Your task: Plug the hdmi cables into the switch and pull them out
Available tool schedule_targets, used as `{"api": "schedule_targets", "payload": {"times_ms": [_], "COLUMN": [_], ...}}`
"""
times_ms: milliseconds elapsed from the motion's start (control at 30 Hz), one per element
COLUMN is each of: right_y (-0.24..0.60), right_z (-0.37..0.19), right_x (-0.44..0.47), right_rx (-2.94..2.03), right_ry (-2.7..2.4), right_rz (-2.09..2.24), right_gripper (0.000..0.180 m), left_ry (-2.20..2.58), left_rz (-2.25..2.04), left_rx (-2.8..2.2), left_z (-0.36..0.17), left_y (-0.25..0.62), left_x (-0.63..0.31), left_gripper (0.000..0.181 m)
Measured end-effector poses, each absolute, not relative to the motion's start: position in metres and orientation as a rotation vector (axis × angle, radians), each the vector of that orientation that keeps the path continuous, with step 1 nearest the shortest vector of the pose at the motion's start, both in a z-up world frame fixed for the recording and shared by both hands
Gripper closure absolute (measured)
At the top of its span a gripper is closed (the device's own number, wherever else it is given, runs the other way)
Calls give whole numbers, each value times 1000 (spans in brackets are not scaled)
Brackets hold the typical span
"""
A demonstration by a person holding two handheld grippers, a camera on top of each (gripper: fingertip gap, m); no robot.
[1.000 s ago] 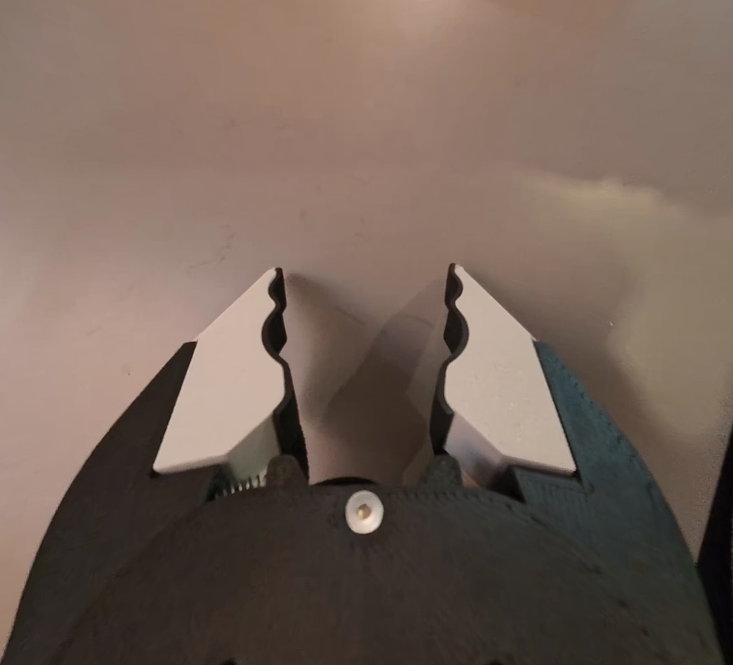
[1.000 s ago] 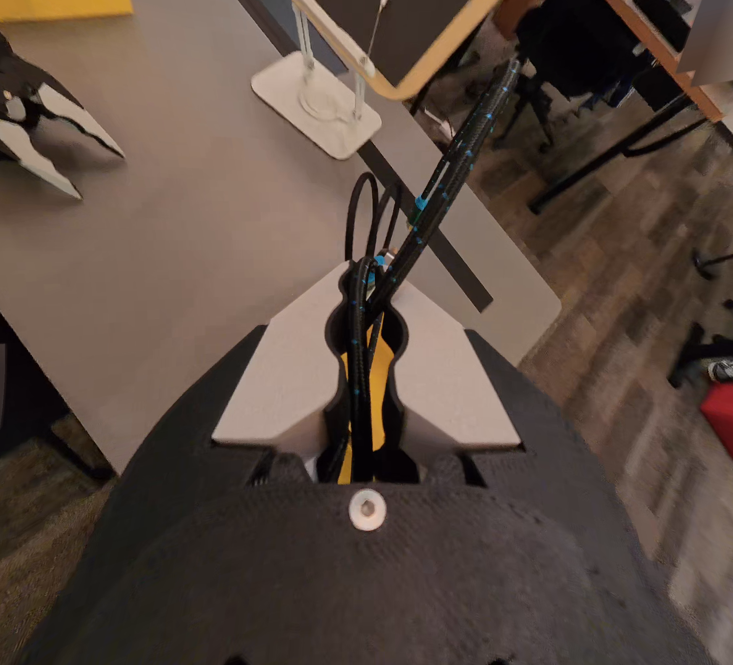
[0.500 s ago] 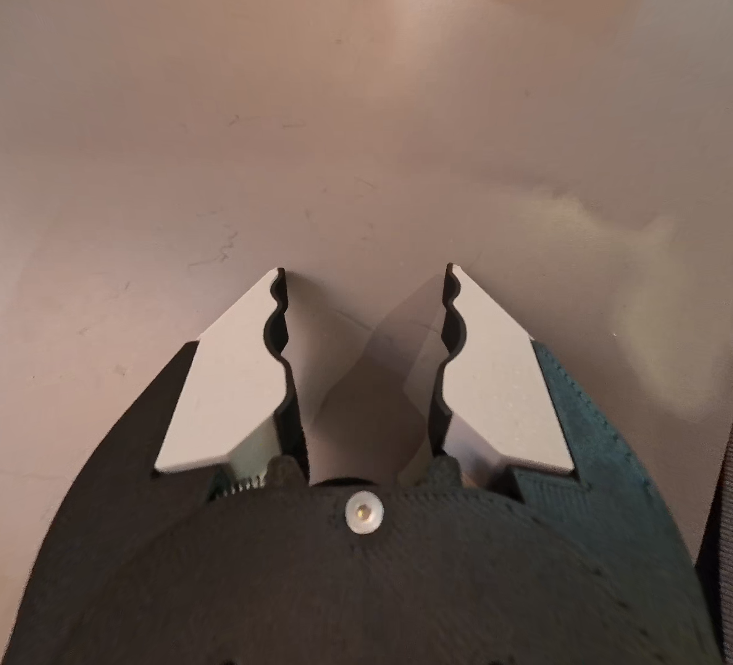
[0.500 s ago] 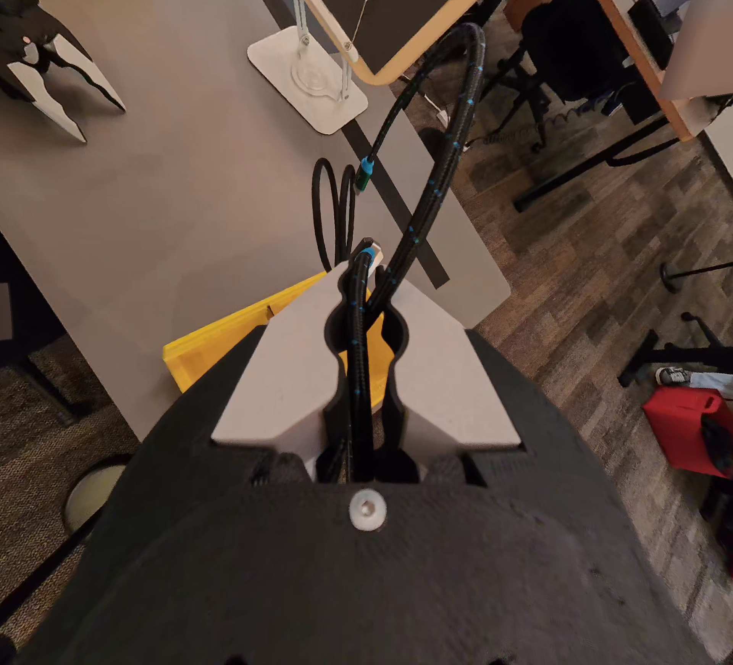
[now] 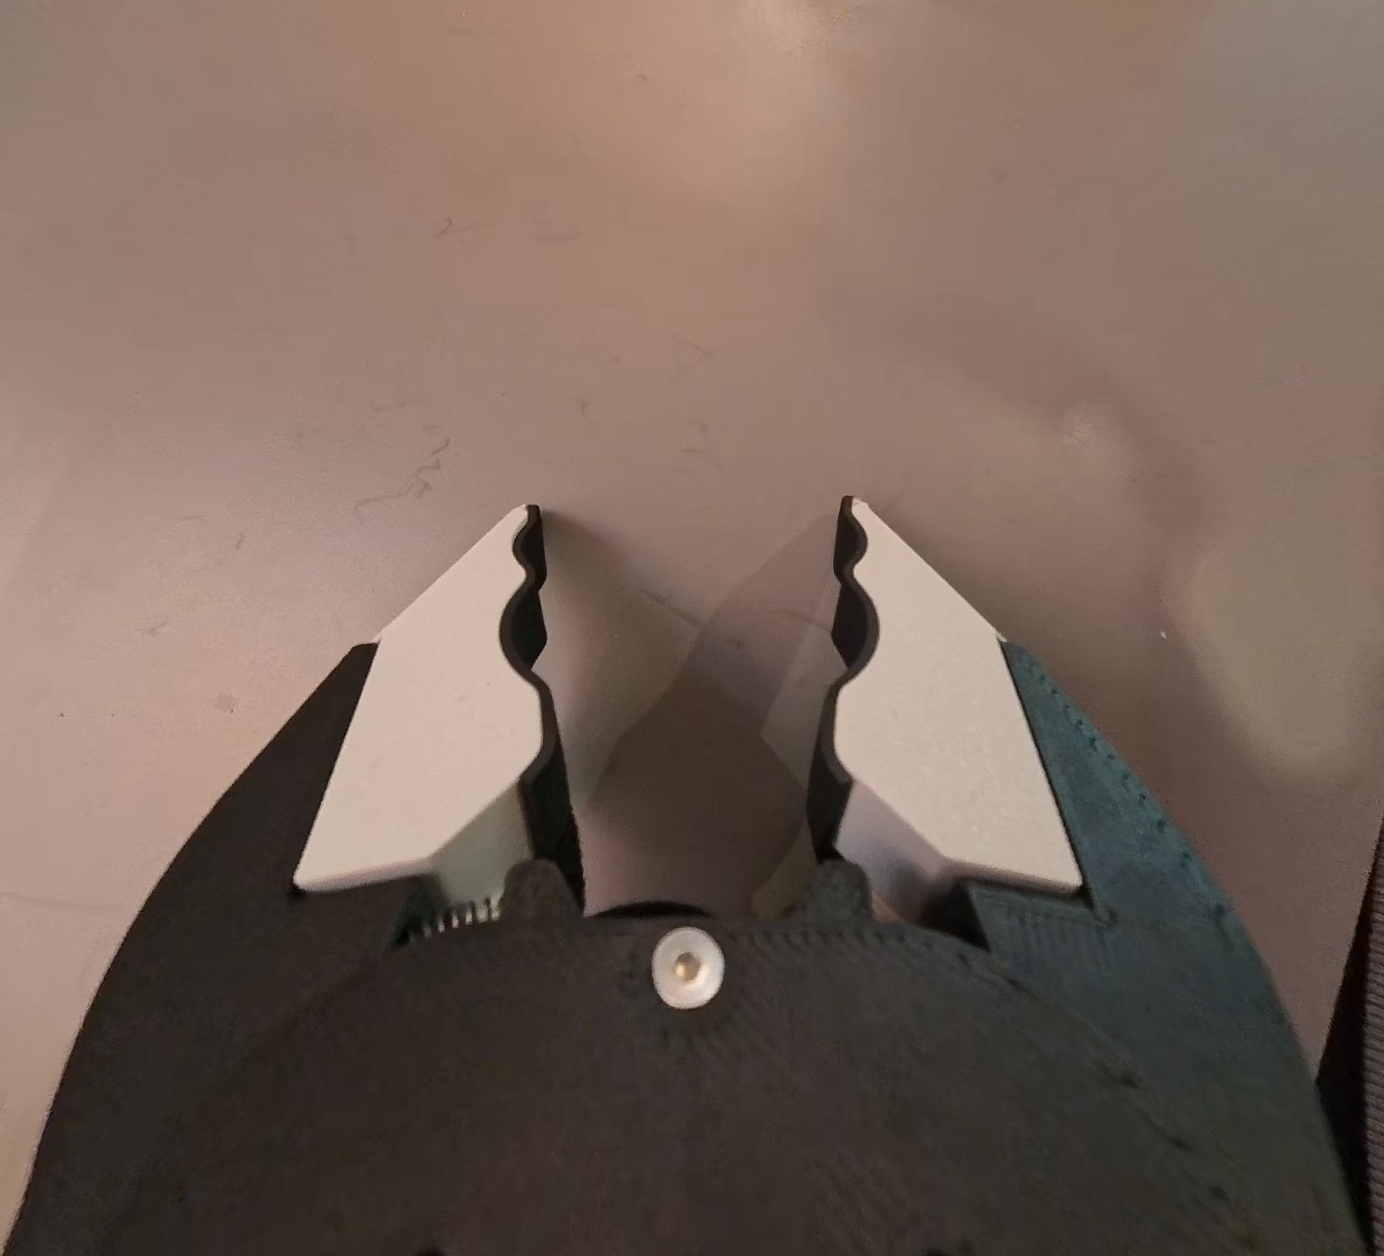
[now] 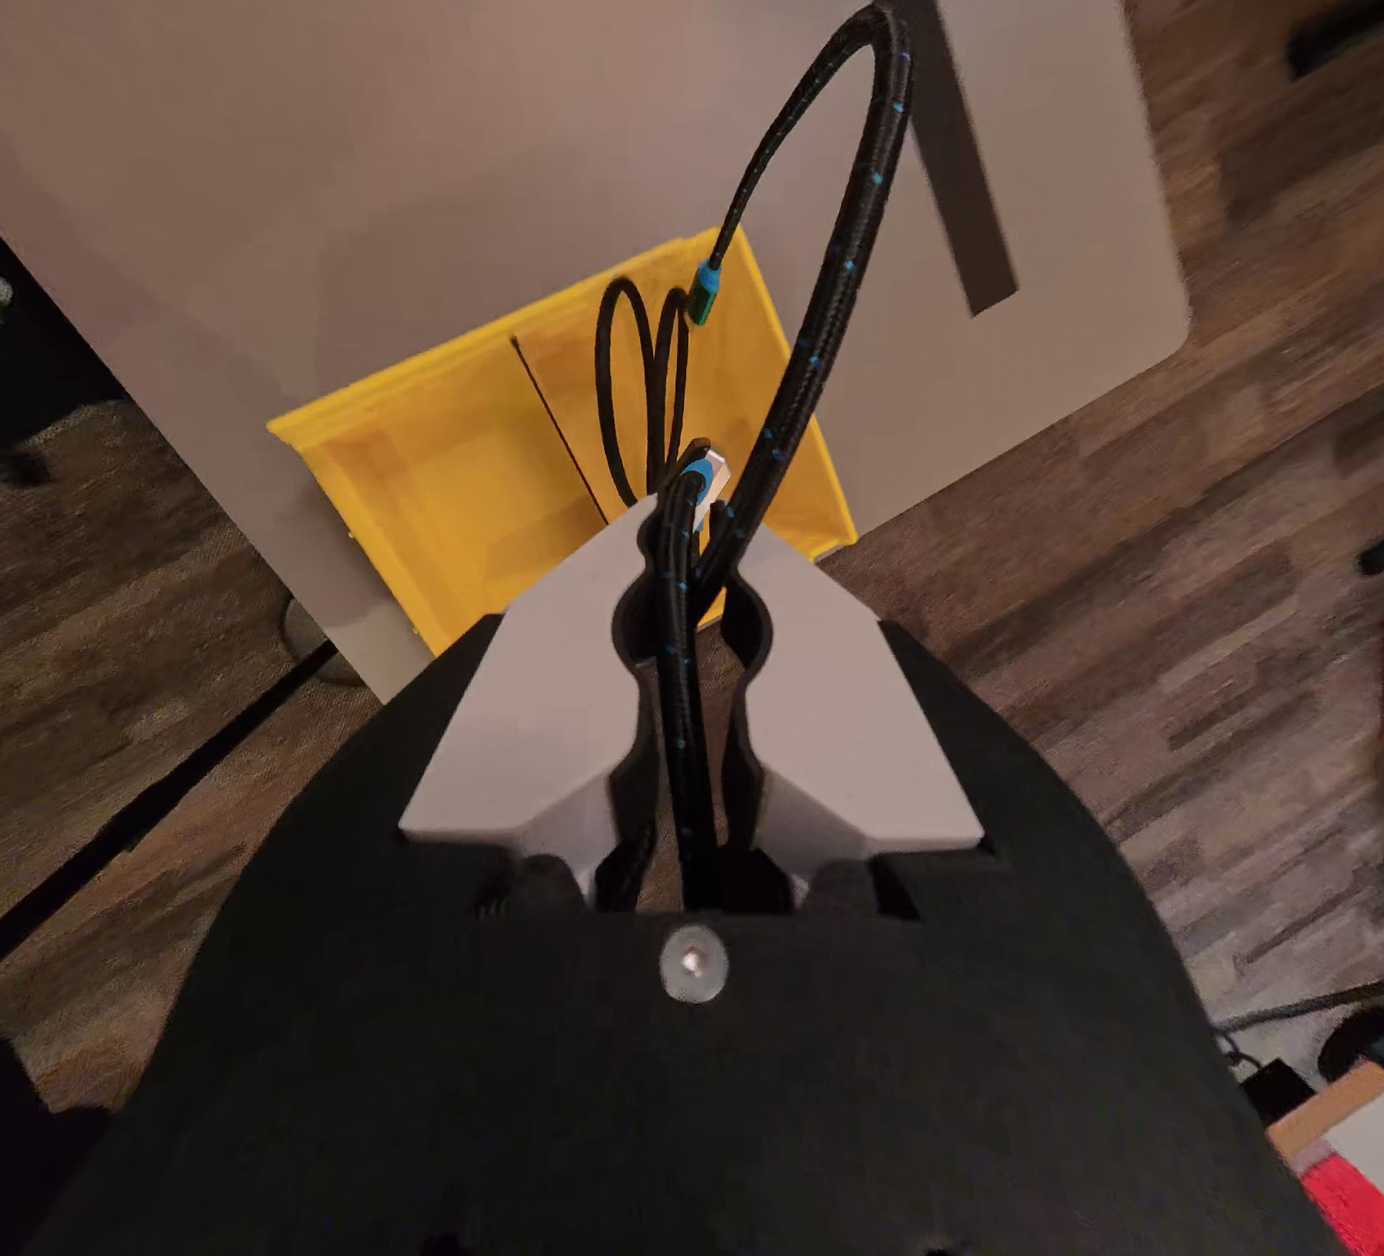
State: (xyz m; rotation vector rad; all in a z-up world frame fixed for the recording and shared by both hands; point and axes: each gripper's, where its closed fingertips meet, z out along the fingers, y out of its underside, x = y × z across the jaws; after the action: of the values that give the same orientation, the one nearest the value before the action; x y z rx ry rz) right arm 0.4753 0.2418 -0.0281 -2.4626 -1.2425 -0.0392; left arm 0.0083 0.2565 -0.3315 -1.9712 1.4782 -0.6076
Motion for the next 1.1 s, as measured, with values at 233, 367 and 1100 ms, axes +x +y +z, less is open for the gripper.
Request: {"api": "schedule_targets", "payload": {"times_ms": [233,367,1100], "right_y": [267,287,366], "right_z": [-86,-105,-196], "right_x": [495,492,496], "right_rx": [-2633,-2633,-2684], "right_ry": [-1223,-1287,-1080], "right_rz": [-23,-49,-30], "right_gripper": [172,169,145], "left_ry": [1466,1463,1470], "left_rz": [-621,-629,-650], "left_rx": [-1975,-1975,-1969], "left_z": [-331,-331,-330], "left_y": [258,258,257], "left_x": [9,10,11], "left_gripper": [107,107,108]}}
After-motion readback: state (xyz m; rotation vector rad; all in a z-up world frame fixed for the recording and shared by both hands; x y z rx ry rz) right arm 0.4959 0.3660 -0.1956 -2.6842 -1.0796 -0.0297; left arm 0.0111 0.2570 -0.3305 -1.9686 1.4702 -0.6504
